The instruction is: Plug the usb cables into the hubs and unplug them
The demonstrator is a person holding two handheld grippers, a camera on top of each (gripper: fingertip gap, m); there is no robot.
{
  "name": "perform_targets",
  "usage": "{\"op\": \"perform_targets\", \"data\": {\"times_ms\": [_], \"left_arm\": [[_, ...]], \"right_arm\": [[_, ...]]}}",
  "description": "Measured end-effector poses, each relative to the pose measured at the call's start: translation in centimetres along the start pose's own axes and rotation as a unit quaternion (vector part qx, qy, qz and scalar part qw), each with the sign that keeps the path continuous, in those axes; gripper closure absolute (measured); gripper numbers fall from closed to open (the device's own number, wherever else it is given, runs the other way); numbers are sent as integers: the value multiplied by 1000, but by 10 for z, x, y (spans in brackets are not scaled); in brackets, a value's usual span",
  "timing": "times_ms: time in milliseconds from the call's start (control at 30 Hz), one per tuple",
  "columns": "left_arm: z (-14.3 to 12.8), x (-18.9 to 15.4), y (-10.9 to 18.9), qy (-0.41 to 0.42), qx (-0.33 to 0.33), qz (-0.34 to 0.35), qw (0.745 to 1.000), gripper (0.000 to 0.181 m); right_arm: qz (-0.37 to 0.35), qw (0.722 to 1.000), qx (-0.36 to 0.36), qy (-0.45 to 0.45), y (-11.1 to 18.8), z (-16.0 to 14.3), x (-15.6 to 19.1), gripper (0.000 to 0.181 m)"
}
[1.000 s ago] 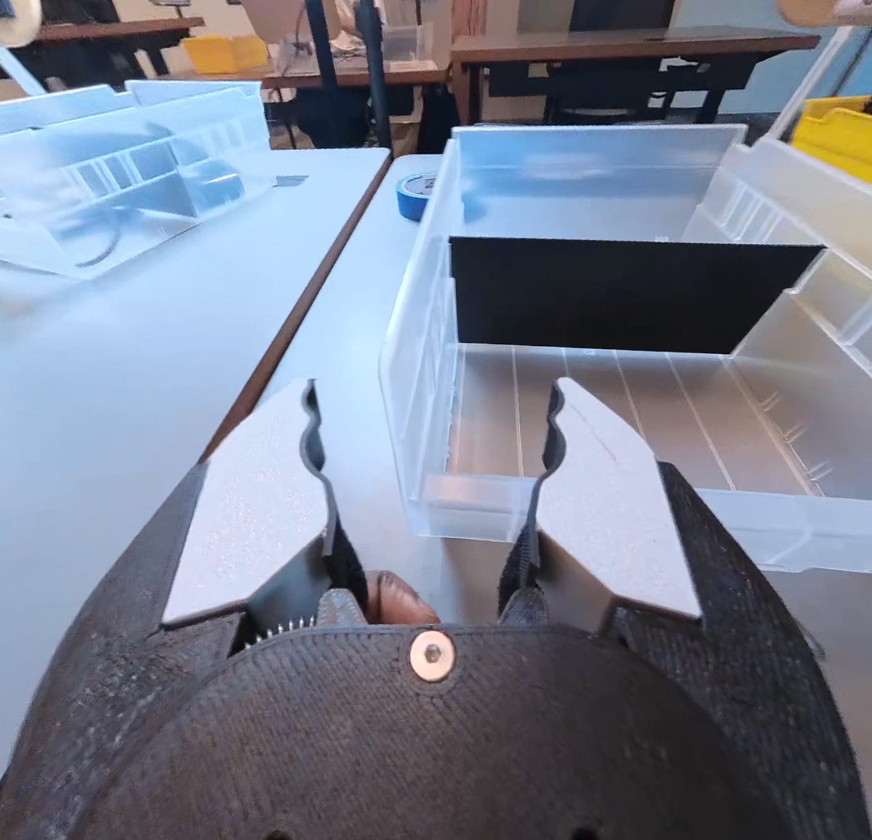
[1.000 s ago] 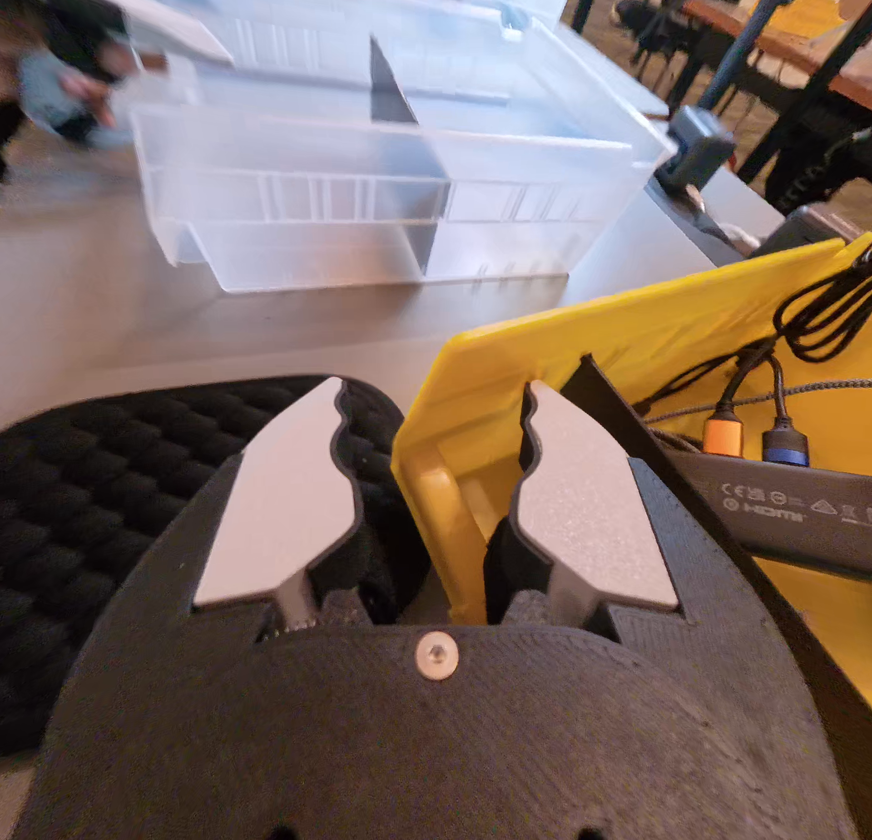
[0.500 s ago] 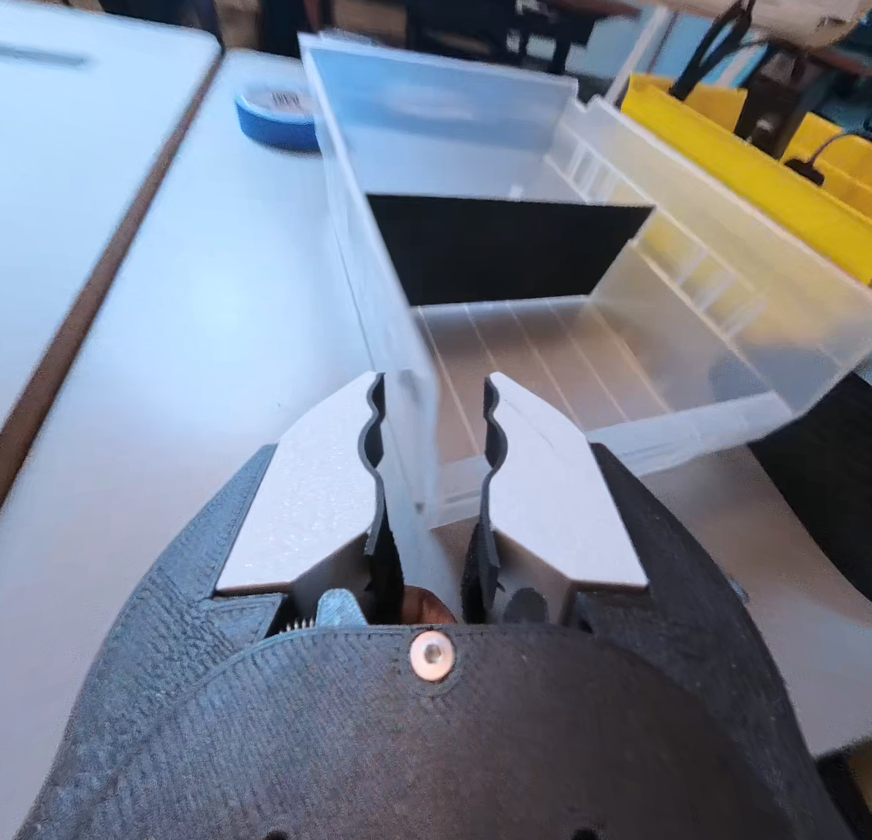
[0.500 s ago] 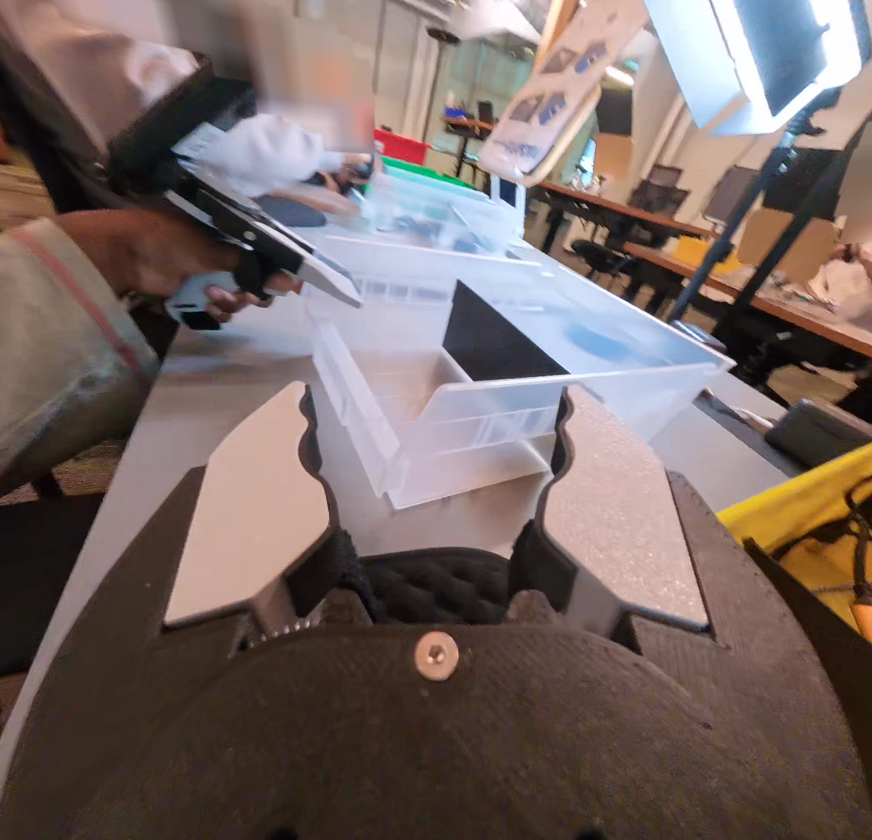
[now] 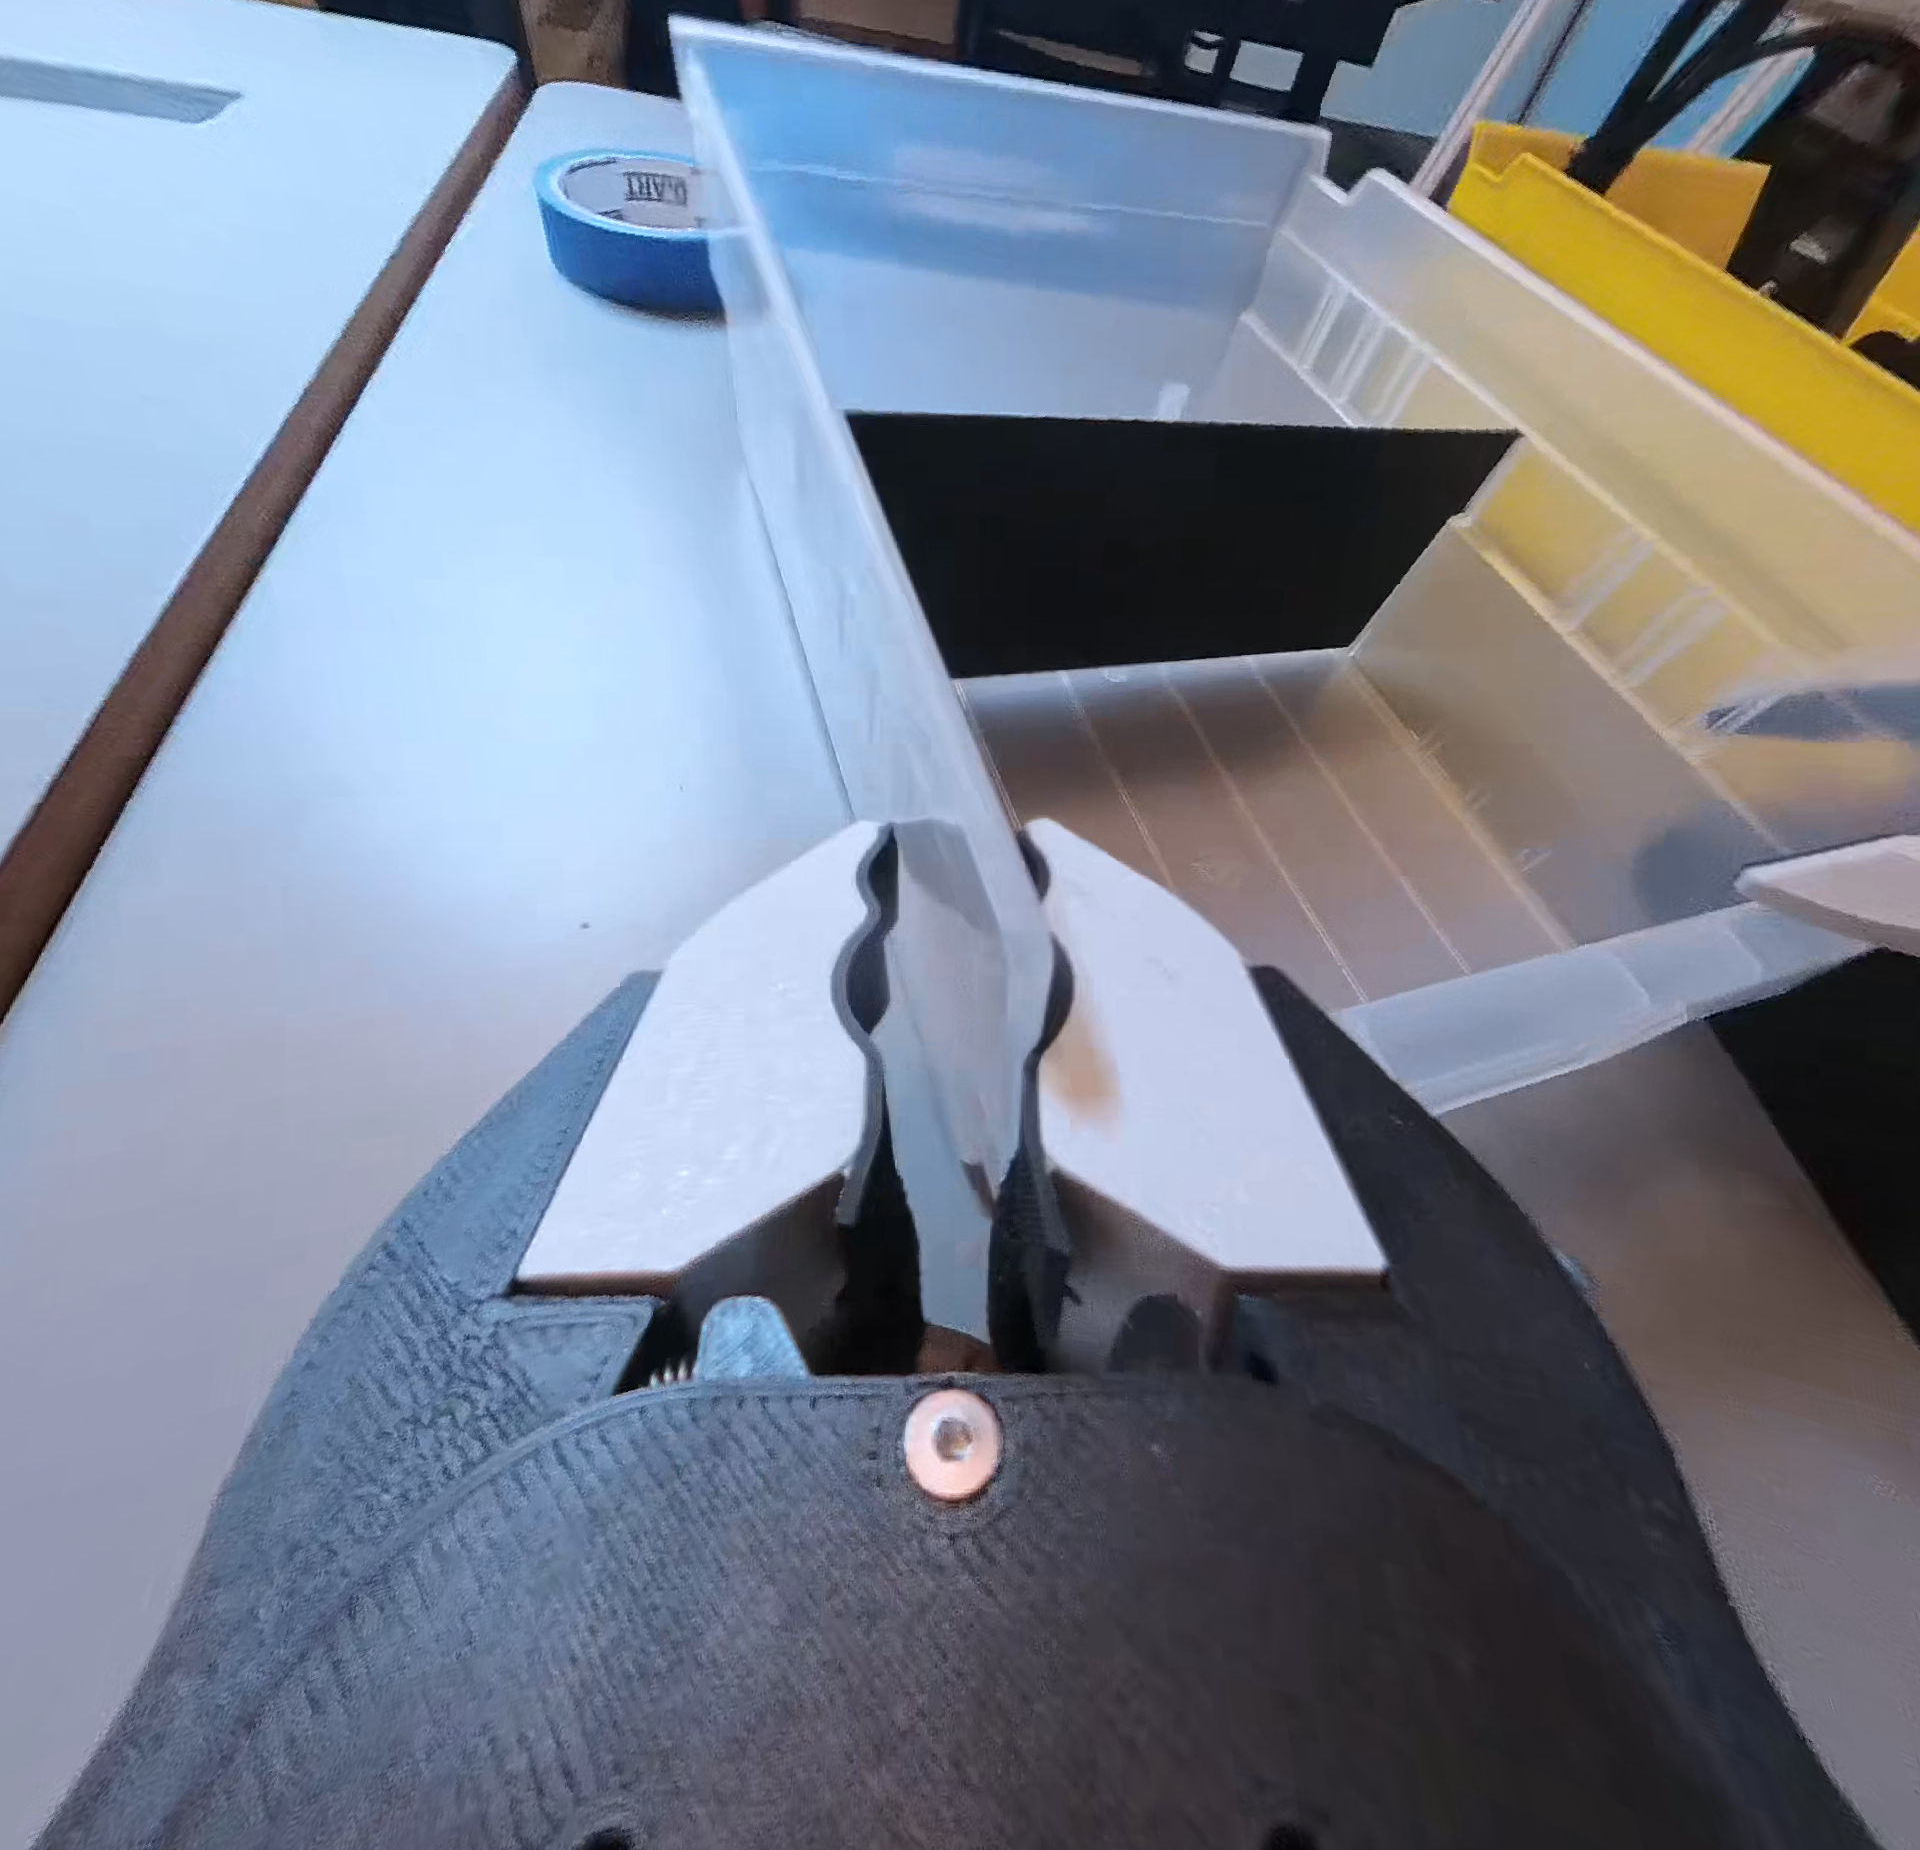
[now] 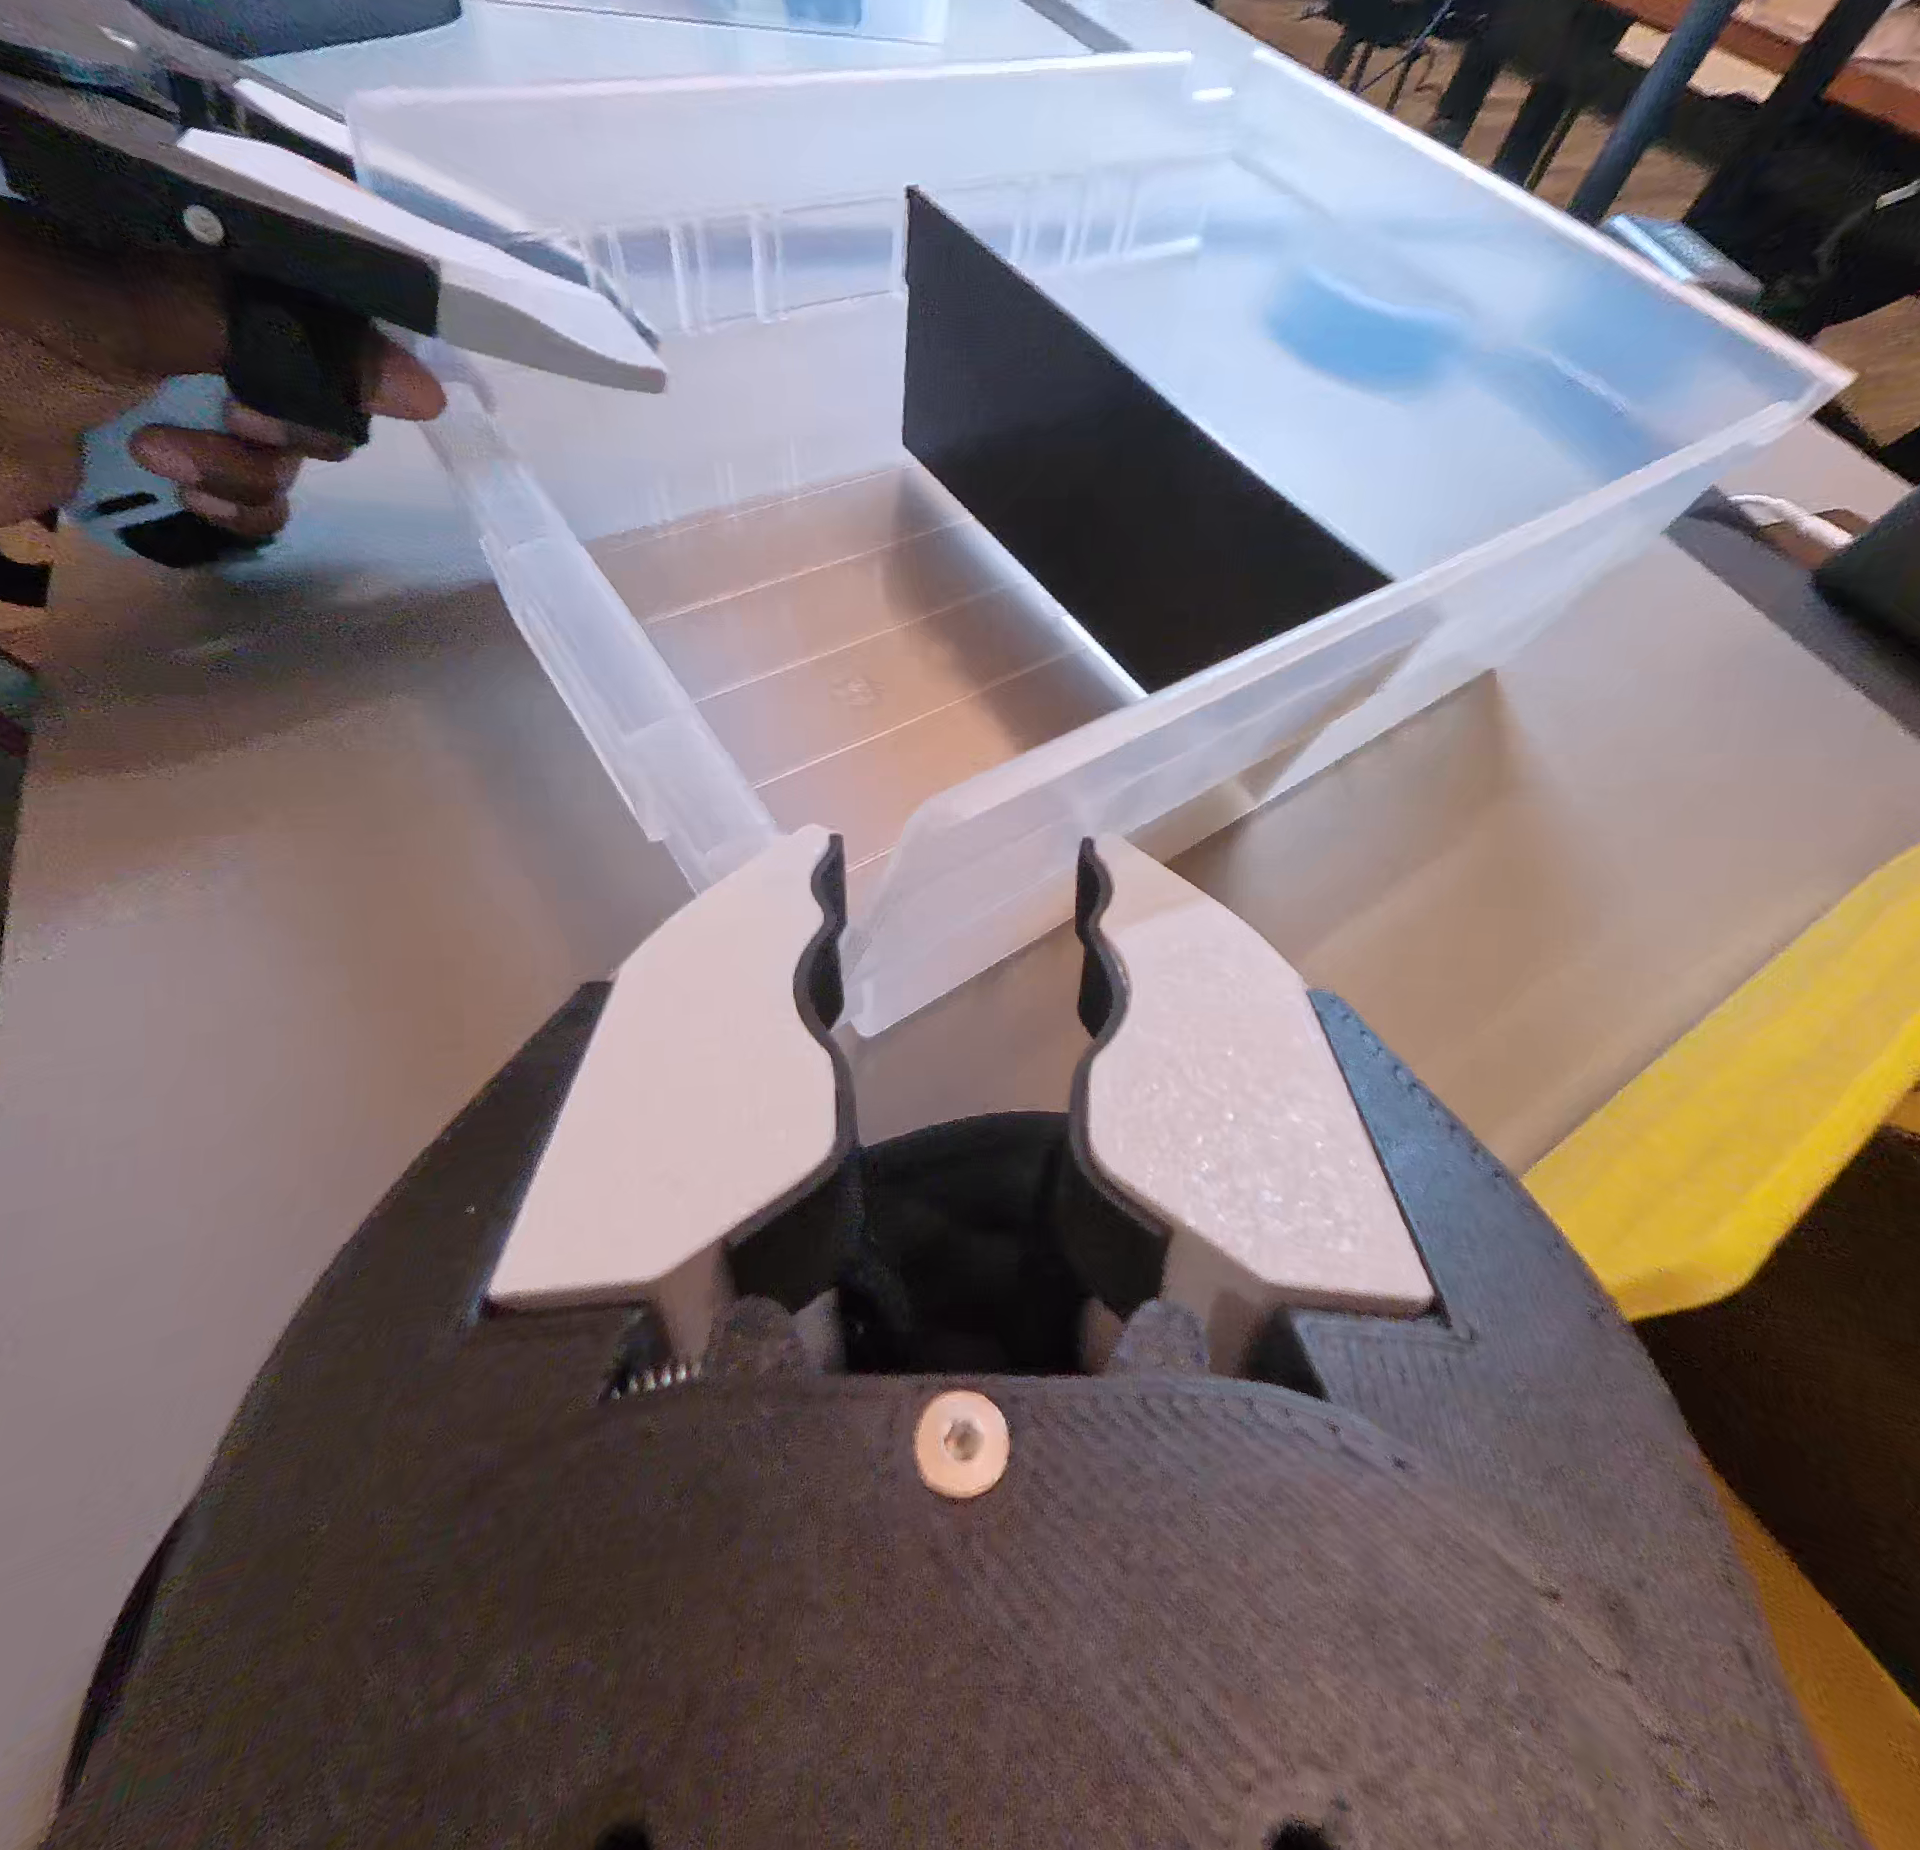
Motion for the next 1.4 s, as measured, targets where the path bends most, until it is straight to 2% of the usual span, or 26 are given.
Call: {"op": "perform_targets", "data": {"times_ms": [100, 167, 333, 500, 600, 700, 867, 1067, 1233, 1400], "left_arm": [[0, 1, 3, -87, 53, 60, 993, 171], [11, -2, 8, -137, 73, 102, 983, 175], [70, -22, 37, -167, -23, 153, 974, 174], [138, -60, 75, -178, -180, 203, 946, 176], [169, -95, 82, -160, -258, 182, 935, 175], [189, -139, 70, -154, -296, 133, 933, 173], [224, -230, 24, -164, -325, 21, 931, 172], [253, -363, -35, -195, -314, -111, 923, 171], [244, -464, -78, -230, -276, -185, 915, 169], [211, -529, -127, -237, -217, -229, 919, 169]], "right_arm": [[-32, 999, -15, 40, 3, 2, -3, 146], [-66, 993, -45, 82, 9, 8, -7, 152], [-107, 972, -160, 136, 48, 44, -12, 155], [-160, 928, -276, 192, 115, 87, -13, 156], [-202, 901, -318, 214, 164, 99, -22, 159], [-253, 878, -331, 235, 215, 98, -41, 161], [-356, 852, -307, 230, 298, 70, -87, 161], [-477, 817, -274, 172, 403, 17, -141, 162], [-536, 803, -231, 123, 469, -36, -182, 164], [-554, 809, -189, 64, 493, -92, -223, 165]]}}
Point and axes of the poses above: each gripper's, where its closed fingertips meet, y back along the fingers, z out of its top, x = y × z across the jaws, the point moved 2 cm from there along y, back along the fingers, and after that the axes turned 13 degrees about -y, right-handed, at the moved point
